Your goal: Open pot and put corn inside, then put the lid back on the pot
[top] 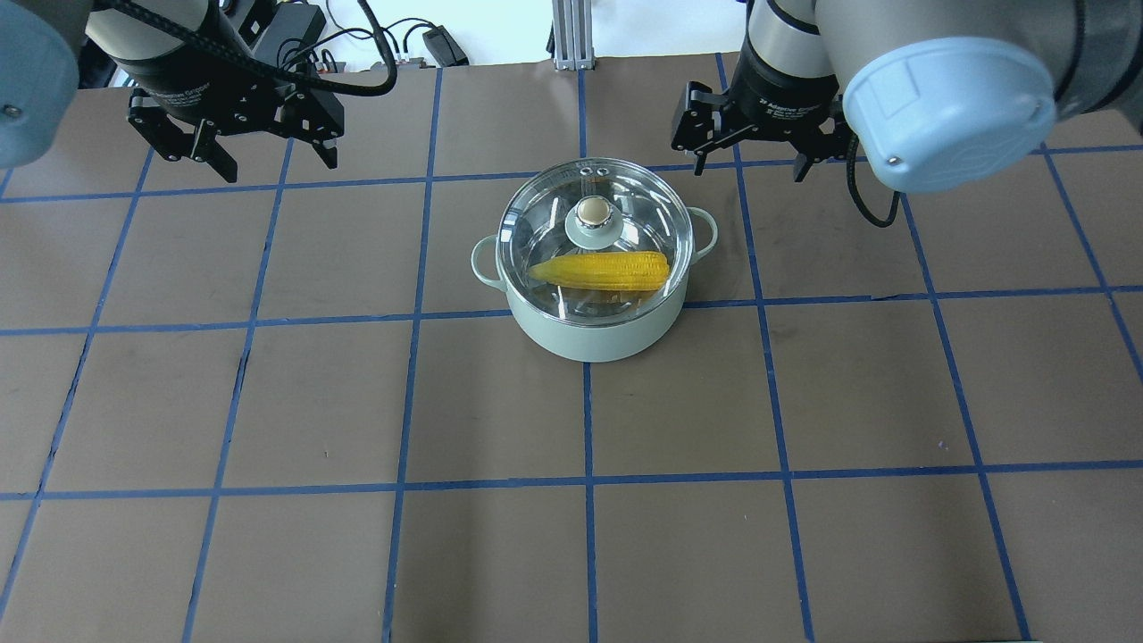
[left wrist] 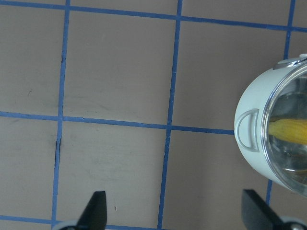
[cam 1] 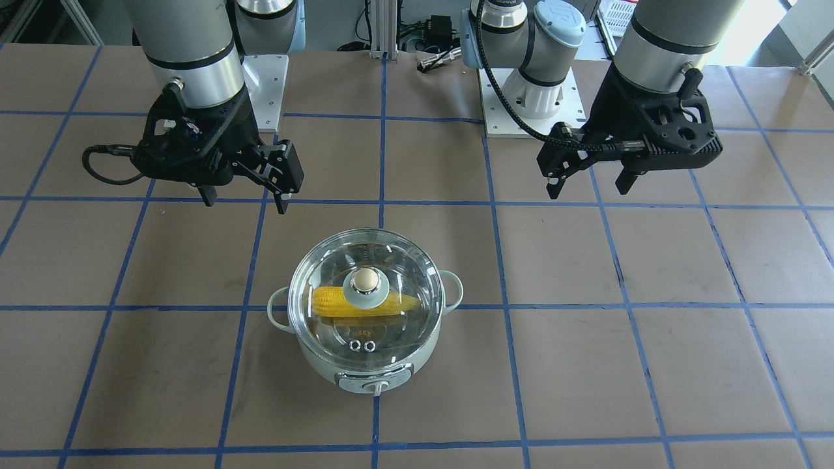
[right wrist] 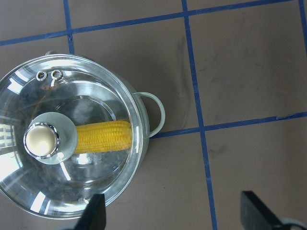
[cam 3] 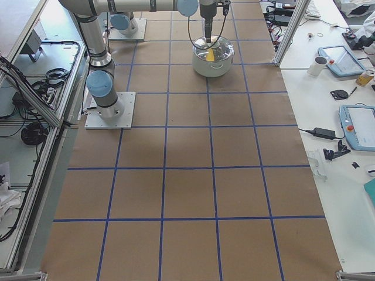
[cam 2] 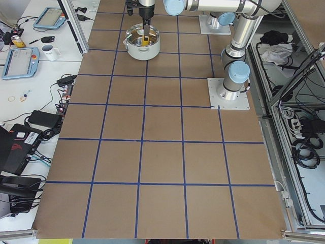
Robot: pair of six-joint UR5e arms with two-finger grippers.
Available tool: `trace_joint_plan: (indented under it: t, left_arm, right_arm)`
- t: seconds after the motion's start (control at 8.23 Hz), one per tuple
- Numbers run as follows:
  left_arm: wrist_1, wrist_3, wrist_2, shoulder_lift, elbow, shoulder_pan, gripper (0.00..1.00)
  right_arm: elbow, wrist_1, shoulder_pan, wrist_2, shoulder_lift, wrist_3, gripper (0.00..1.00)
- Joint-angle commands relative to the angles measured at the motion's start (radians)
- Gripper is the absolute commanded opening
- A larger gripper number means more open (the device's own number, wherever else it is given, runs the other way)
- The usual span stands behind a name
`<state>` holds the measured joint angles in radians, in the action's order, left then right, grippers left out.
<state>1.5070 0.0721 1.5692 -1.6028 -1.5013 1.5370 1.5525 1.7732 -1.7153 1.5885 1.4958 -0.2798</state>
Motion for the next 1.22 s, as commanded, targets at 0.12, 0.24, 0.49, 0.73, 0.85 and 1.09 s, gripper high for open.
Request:
trace_joint_plan:
  t: [0.12,0.24,0.49,0.73,0.85,1.09]
  left_arm:
    - [0.001,0.0,0.005,0.006,0.0,0.0,1.0]
    - [0.002,-0.002,0.005,0.004,0.0,0.0,1.0]
    - [0.002,0.0,0.005,0.001,0.0,0.0,1.0]
    - [0.001,0.0,0.005,0.0,0.001,0.0,1.0]
    - [0.001,-0.002,0.003,0.0,0.001,0.0,1.0]
    - [0.001,0.0,0.006,-0.005,0.001,0.0,1.0]
  right_arm:
    - [0.004,-0.018,0.011,0.002,0.032,0.031,1.0]
    - [0.001,-0.076,0.014,0.016,0.035,0.048,1.0]
    - [0.001,-0.087,0.016,0.016,0.041,0.064,1.0]
    - [0.003,-0.089,0.016,0.011,0.041,0.065,1.0]
    - [0.001,-0.087,0.016,0.01,0.041,0.065,1.0]
    - [0.003,-0.087,0.016,0.008,0.041,0.064,1.0]
